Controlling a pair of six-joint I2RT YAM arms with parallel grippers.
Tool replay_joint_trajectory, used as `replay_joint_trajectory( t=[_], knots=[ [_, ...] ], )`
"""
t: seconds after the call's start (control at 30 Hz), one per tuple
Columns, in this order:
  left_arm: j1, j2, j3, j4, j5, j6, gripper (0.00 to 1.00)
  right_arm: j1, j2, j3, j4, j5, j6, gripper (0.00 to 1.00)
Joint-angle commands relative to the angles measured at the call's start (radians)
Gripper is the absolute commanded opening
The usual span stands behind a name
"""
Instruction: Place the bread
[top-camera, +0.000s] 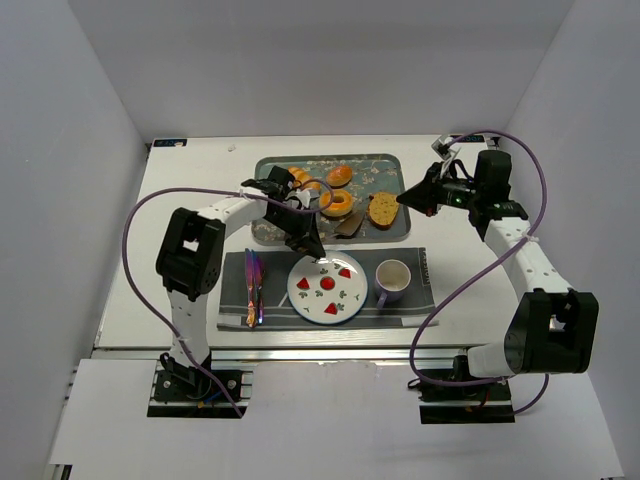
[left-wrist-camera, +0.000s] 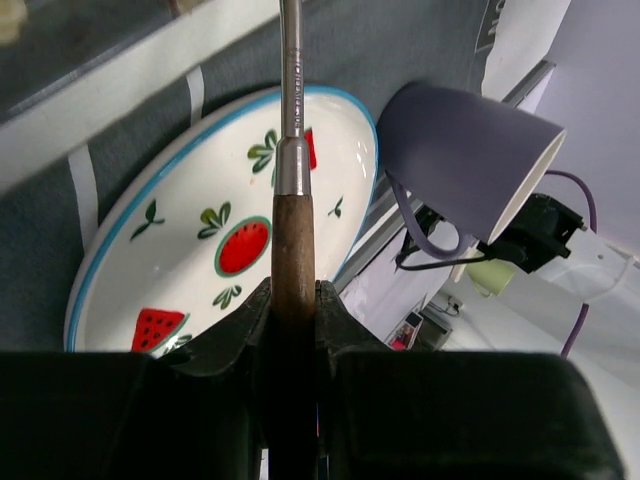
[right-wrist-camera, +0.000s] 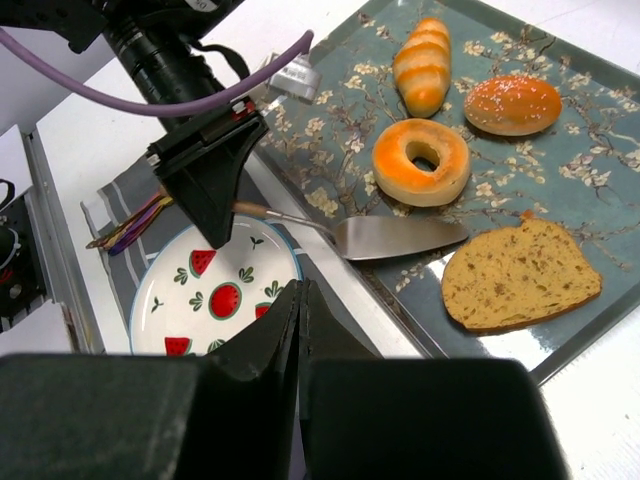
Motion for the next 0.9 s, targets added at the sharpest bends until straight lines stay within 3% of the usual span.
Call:
replay_joint_trajectory(
  t=[0.0,0.6,0.87],
  knots=[
    [0.0,0.014,0.05,-0.018,-0.039,-0.036,0.0,-0.009,-0.022,-0.009,0.038,-0.018,0.016,0.02],
    [0.066,-0.006,0.054,-0.061,-0.298,-0.055,0.0,-0.017,-0.016,-0.017,0.097,-0.037,0.05,0.02],
    [0.066,-0.003,0.031,0.054,-0.277,-0.027,0.0,-0.017,-0.018,-0.024,0.097,-0.04,0.05,0.02]
  ],
)
